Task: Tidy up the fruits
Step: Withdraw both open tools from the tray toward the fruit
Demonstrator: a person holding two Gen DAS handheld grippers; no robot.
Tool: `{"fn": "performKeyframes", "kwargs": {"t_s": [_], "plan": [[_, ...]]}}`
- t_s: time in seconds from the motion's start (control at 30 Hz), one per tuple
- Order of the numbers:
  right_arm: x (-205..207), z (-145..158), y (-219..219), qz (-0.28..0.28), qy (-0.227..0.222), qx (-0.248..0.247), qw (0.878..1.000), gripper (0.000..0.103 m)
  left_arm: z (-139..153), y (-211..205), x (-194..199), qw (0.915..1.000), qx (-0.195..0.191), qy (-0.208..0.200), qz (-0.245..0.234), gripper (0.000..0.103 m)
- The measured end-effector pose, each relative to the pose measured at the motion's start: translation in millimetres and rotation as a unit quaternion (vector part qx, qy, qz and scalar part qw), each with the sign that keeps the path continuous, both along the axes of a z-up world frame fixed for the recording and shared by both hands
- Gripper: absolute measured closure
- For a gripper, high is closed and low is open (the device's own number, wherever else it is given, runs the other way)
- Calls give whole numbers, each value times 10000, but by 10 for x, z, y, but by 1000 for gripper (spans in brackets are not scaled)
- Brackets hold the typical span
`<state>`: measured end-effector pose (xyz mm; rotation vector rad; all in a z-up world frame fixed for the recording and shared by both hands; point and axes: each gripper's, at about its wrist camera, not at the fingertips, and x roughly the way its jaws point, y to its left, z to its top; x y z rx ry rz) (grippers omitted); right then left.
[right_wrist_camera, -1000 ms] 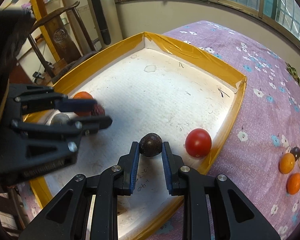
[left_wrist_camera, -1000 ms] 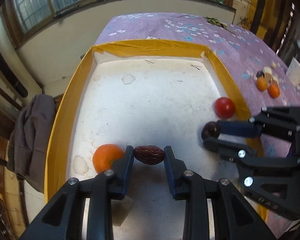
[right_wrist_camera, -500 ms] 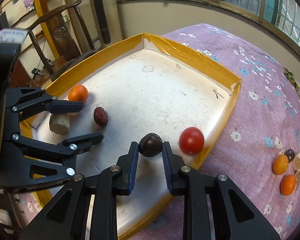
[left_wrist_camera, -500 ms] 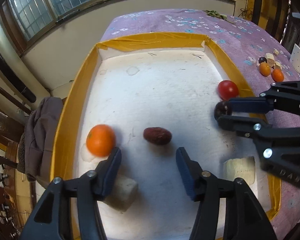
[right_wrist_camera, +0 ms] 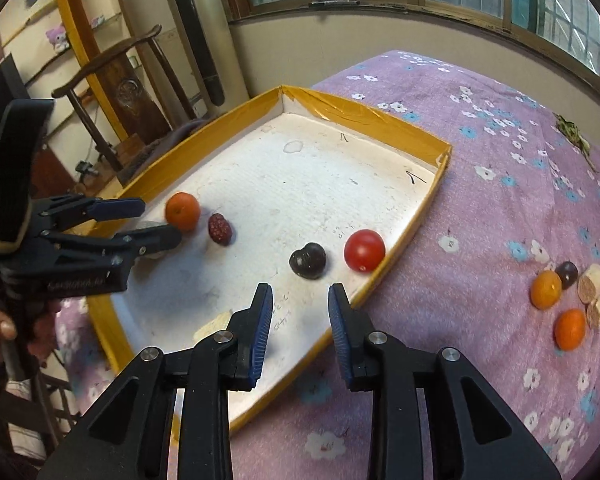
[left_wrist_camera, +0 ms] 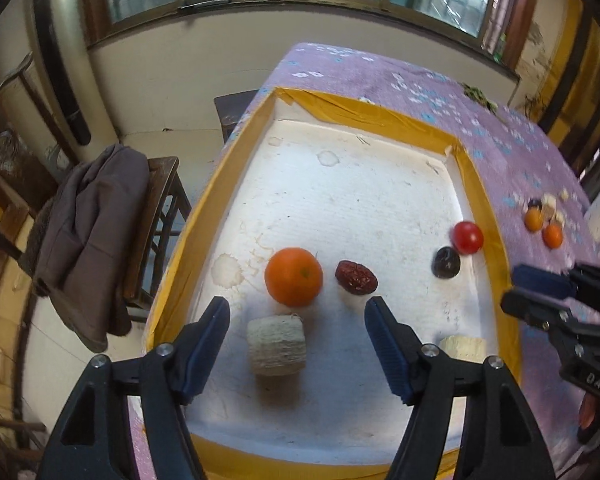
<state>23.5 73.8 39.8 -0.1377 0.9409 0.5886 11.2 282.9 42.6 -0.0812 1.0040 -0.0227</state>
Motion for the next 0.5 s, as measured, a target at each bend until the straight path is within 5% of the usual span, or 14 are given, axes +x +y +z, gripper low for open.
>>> {"fn": "performKeyframes", "kwargs": {"t_s": [0.5], "plan": [[-216,37,-1074,-932,215,271,9950,71,188,-861,-57,9989,-159,-266,-343,19]]}}
